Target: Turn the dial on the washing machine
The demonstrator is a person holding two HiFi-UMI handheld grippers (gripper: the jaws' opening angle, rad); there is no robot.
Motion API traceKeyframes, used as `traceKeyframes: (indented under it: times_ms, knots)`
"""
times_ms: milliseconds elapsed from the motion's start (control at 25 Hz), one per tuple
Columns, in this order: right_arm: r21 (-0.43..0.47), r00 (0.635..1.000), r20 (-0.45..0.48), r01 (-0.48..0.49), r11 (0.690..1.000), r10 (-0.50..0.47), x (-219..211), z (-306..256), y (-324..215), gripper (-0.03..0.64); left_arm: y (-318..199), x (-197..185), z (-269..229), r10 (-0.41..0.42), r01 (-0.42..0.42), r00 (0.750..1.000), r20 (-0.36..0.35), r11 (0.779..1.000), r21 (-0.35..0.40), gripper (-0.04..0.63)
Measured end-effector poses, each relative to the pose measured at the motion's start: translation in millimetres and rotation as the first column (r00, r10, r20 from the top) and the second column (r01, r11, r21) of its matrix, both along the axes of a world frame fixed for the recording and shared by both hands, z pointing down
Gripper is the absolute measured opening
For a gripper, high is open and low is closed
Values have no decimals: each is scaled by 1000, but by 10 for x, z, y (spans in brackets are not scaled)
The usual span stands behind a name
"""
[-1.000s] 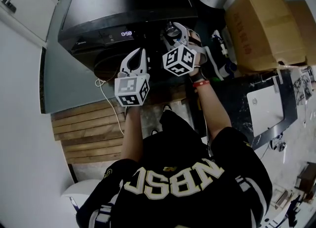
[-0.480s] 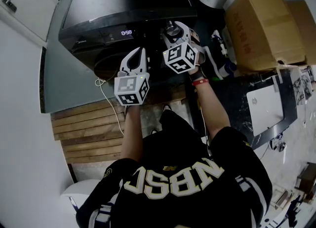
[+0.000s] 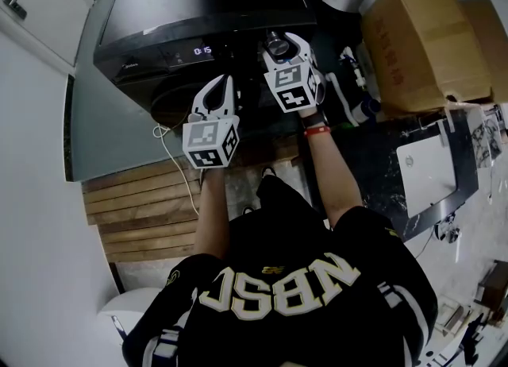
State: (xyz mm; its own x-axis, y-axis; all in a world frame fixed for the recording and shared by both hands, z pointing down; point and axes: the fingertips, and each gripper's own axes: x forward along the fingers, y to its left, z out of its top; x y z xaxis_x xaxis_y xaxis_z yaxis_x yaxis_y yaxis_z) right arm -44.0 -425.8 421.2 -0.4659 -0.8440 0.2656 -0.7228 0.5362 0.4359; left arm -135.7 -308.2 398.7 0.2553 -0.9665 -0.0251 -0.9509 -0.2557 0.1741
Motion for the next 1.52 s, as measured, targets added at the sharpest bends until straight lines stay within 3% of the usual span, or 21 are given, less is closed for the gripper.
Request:
traceKeyframes:
  times_ms: [520, 920, 1120, 1320, 1400, 1520]
  knots:
    - [-13, 999, 32, -10, 1000, 11, 5, -1, 0, 239, -15, 37, -16, 13, -13, 1000, 4, 1000, 3, 13]
    - [-50, 991, 132, -27, 998, 33, 21, -18, -13, 241, -4, 51, -2, 24, -24, 999, 22, 1000, -3, 14]
    - [-95, 963, 256, -63, 993, 86, 90, -11, -57, 241, 2, 64, -14, 27, -27, 999, 28, 1000, 3, 14]
    - [-195, 885, 444, -60, 979, 143, 172, 12, -94, 240, 6, 33, -19, 21, -22, 999, 27, 1000, 6, 14]
    - [-207, 872, 466, -56, 977, 149, 183, 11, -97, 241, 5, 33, -24, 23, -23, 999, 30, 1000, 5, 14]
    - [-195, 882, 448, -62, 979, 145, 179, 9, -89, 241, 4, 35, -57, 22, -22, 999, 33, 1000, 11, 14]
